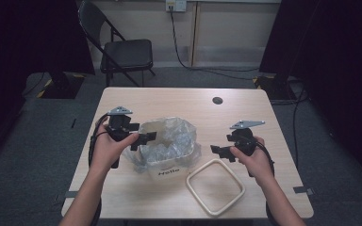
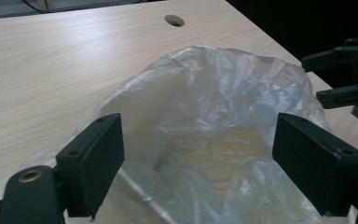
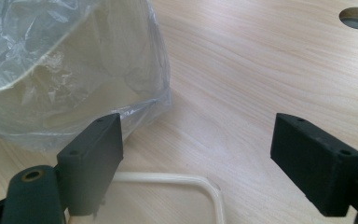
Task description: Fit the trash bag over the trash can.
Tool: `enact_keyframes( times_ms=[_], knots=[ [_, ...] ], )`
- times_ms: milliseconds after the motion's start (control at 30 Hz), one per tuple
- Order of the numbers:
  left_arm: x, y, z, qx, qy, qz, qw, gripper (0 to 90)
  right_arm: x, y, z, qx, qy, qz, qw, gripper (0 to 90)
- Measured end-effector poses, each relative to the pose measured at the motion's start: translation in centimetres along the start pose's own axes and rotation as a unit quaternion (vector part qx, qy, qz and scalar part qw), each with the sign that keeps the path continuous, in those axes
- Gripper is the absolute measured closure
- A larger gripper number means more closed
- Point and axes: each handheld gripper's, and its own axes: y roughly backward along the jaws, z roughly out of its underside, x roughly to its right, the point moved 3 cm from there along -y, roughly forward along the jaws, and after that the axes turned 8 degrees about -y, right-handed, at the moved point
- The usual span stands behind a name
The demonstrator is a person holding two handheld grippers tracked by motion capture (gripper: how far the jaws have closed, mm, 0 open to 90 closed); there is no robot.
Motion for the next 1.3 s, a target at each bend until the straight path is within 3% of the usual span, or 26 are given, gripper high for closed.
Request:
enact_keyframes(
  times_ms=[367,867,1300],
  knots=[
    [2.5,-2.2,-0.8,-0.013,-0.024,0.028,0.9992,16.3,-0.7,-0.1,0.3,-0.005,0.011,-0.010,0.9999,16.1],
    [4.2,-5.0,-0.8,-0.043,-0.041,0.041,0.9974,16.8,-1.1,-0.8,1.0,-0.015,0.015,-0.015,0.9997,16.2],
    [4.6,-7.3,-0.2,-0.075,-0.048,0.039,0.9953,18.1,-0.5,-0.7,1.9,-0.018,0.015,-0.012,0.9997,16.2]
  ],
)
